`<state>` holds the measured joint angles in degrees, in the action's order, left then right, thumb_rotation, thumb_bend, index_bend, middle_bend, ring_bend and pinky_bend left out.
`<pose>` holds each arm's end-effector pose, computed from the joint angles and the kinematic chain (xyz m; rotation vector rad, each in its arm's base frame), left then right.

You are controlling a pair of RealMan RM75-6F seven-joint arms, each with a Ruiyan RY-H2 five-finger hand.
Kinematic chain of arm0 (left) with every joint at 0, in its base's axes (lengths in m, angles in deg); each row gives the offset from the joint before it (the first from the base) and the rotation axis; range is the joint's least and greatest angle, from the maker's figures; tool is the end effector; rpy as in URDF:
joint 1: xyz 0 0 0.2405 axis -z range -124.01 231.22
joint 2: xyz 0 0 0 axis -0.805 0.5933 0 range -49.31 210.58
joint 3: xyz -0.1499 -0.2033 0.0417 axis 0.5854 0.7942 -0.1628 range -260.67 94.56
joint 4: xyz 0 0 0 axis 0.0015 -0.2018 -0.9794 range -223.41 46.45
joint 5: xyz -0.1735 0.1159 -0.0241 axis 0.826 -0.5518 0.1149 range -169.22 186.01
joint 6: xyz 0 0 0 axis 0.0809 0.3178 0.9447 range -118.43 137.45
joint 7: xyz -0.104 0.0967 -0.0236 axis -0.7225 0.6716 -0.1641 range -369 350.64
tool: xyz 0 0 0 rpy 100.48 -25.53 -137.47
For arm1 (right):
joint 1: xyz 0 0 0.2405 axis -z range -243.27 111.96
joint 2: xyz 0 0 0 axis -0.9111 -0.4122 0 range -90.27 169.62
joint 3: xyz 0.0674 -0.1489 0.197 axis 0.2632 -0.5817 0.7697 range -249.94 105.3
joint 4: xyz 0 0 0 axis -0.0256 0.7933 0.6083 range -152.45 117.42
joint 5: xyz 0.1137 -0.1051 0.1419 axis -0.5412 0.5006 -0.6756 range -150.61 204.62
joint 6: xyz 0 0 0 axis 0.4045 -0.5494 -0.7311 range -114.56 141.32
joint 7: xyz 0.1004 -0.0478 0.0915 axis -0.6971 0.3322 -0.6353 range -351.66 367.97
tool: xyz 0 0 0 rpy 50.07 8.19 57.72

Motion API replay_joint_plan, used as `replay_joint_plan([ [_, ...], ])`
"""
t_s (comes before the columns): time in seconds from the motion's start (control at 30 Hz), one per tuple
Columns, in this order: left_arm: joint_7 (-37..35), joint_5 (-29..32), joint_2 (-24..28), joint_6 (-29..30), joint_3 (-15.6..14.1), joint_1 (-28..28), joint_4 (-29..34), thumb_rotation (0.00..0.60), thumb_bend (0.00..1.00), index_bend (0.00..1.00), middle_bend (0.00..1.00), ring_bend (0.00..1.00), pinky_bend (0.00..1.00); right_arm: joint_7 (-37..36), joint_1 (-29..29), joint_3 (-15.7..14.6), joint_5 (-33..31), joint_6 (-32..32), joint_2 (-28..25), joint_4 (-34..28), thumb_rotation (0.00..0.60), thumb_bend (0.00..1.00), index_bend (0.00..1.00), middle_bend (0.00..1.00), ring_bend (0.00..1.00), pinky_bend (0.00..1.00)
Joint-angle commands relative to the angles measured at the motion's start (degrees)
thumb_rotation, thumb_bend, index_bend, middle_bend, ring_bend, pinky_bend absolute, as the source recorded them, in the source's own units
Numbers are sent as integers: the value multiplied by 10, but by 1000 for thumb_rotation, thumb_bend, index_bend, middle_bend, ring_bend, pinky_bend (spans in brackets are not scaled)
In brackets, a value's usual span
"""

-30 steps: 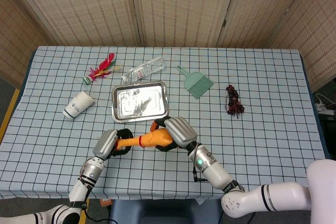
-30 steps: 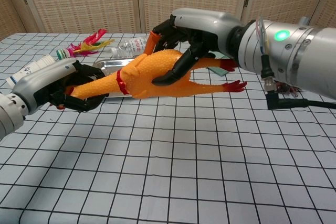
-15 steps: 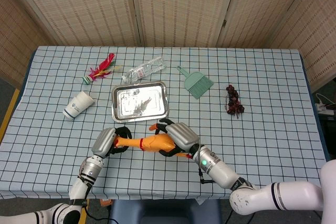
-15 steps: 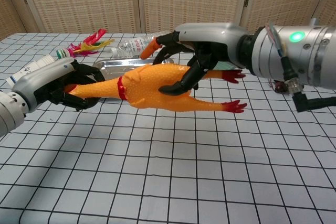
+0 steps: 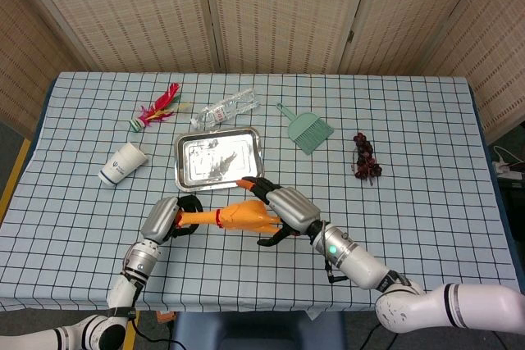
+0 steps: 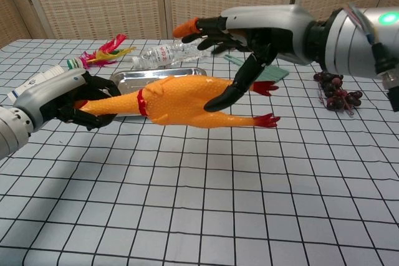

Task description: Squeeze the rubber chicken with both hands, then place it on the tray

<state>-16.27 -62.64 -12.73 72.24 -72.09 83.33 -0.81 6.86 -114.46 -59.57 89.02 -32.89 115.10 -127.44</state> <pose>-0.1704 0.2942 -0.0232 -1.4952 -1.4909 -1.3049 -0.0531 -0.2998 0.0192 2.0388 -1.4589 1.2249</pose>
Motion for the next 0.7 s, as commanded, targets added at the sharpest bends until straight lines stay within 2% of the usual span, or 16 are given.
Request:
replay_joint_plan([
  [0.03, 4, 3, 0, -2, 1, 1, -5, 600, 793, 862, 674, 578, 632, -32, 24, -1, 51, -15, -23, -9, 600, 62, 0, 0, 0, 0],
  [0.1, 6, 6, 1, -2, 4, 2, -9, 600, 794, 862, 674, 578, 632, -42, 45, -10, 89, -40, -40, -17, 600, 62, 0, 0, 0, 0],
  [0.23, 19, 16, 4, -7, 13, 9, -18, 600, 794, 861, 674, 578, 632, -45, 102, -51, 167, -105, -80, -24, 600, 62, 0, 0, 0, 0],
  [0.4, 40, 47, 0, -28, 37, 30, -43, 600, 794, 861, 674, 578, 632, -80, 168, -109, 254, -175, -122, -3, 600, 62, 0, 0, 0, 0],
  [0.7, 50, 132, -42, -111, 98, 102, -157, 600, 794, 862, 674, 579, 632, -132, 215, -148, 328, -230, -157, 34, 600, 62, 0, 0, 0, 0],
])
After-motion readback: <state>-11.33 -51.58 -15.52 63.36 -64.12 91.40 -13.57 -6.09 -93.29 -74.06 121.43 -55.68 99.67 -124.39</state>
